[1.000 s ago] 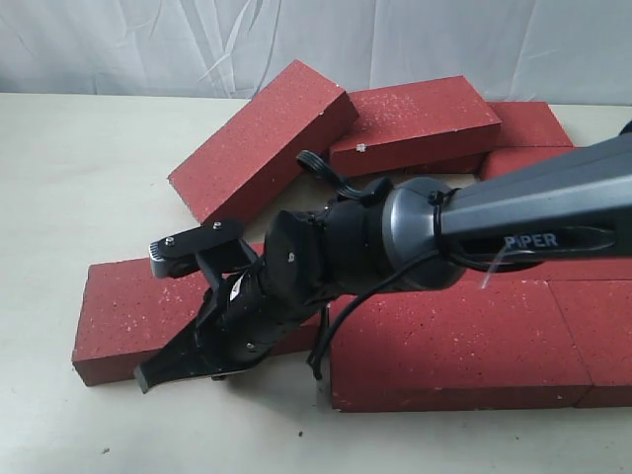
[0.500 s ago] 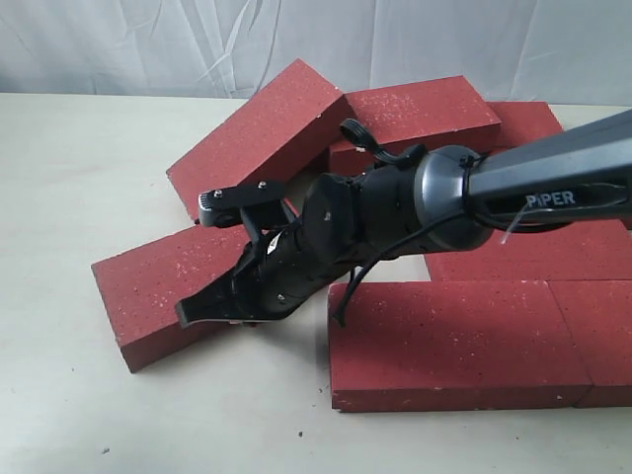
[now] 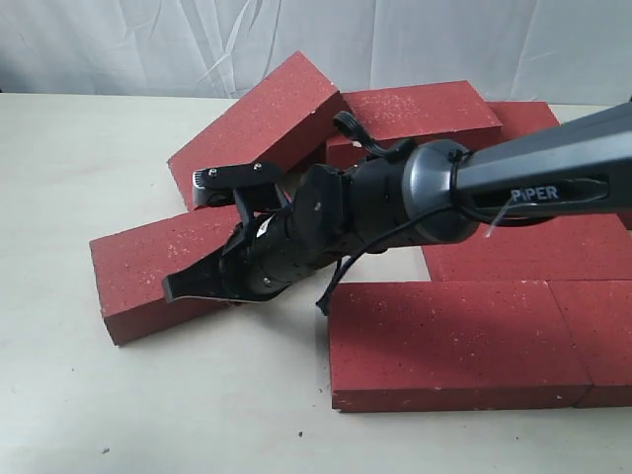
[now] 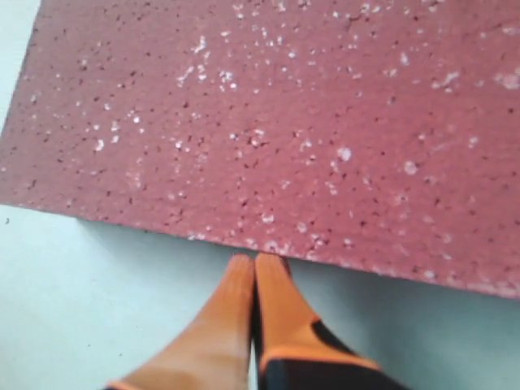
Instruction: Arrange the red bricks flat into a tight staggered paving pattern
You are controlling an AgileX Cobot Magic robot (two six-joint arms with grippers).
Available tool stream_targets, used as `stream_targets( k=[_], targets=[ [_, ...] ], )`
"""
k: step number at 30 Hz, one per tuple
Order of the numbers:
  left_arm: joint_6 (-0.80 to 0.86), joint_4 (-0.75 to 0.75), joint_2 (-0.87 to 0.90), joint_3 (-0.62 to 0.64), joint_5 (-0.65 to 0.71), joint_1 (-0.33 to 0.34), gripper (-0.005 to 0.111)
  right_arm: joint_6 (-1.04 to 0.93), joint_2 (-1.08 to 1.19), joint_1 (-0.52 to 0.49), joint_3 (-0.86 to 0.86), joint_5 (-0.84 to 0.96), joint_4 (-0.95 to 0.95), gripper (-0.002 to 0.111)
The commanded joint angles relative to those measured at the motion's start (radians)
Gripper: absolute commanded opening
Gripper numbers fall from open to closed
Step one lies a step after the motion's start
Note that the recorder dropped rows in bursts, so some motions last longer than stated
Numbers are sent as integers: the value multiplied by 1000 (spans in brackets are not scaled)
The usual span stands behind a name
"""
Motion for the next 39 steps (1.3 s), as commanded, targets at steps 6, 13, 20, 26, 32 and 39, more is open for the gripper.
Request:
stream_targets(
  k=[6, 13, 20, 26, 32, 39],
  targets=[
    [-6, 3, -6, 4, -9, -6, 0, -32, 17, -2, -209, 412, -26, -1],
    [-6, 3, -6, 4, -9, -6, 0, -34, 103, -2, -206, 354, -59, -1],
    [-6, 3, -6, 4, -9, -6, 0, -27, 152, -2, -209, 261, -12, -1],
    [-6, 3, -6, 4, -9, -6, 0, -27, 178, -2, -209, 183, 63, -1],
    [-6, 3, -6, 4, -9, -6, 0, -27, 178, -2, -209, 85, 100, -1],
    [-6, 3, -6, 4, -9, -6, 0, -27, 178, -2, -209, 21, 100, -1]
  ],
)
